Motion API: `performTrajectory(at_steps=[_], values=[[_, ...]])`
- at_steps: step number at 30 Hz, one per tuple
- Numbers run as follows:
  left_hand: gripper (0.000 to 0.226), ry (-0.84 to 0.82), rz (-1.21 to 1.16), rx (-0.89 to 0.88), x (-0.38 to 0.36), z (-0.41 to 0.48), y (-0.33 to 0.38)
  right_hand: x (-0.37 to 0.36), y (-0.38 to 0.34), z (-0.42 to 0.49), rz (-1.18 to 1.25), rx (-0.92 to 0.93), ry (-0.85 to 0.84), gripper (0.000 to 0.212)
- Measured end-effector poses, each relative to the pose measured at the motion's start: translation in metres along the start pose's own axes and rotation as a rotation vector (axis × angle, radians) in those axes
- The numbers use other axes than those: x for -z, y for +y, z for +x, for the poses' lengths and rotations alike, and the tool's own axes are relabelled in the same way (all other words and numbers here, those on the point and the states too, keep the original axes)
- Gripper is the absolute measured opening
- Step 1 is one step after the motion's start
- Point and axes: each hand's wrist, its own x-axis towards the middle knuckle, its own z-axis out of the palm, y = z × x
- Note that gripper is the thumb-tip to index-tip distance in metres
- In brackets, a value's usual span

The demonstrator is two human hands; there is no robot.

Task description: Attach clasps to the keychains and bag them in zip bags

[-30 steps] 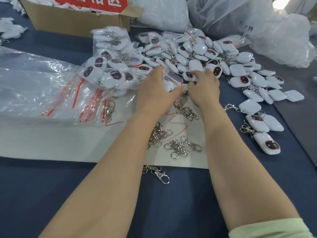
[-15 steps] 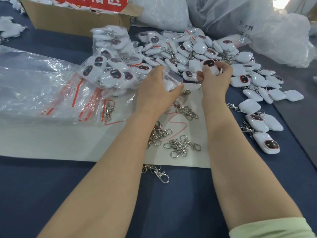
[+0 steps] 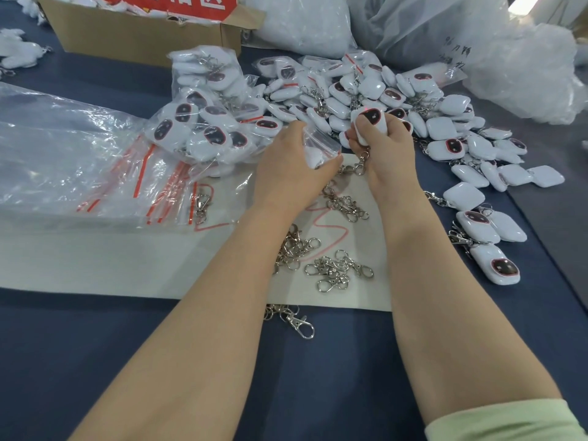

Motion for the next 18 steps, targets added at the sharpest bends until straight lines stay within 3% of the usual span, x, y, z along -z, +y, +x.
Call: performTrajectory(at_steps=[5, 8, 12, 18], values=[[0.06, -0.008, -0.002, -0.001, 0.0005, -0.0003, 0.0007, 0.0022, 0.0025, 0.0029, -0.024, 0.008, -0.023, 0.016], [0.059, -0.011, -0.008, 0.001, 0.0009, -0.0007, 0.0009, 0.0019, 0.0019, 0.004, -0.005, -0.026, -0.023, 0.001], [0.057, -0.018, -0.017, -0.001, 0.0011, -0.0016, 0.0004, 0.0023, 0.0005, 0.0042, 0.026, -0.044, 0.009, 0.017], [0.058, -0.015, -0.018, 0.009, 0.0014, -0.0021, 0.0016, -0.0002, 0.003, 0.0025, -0.001, -0.019, -0.019, 0.02]])
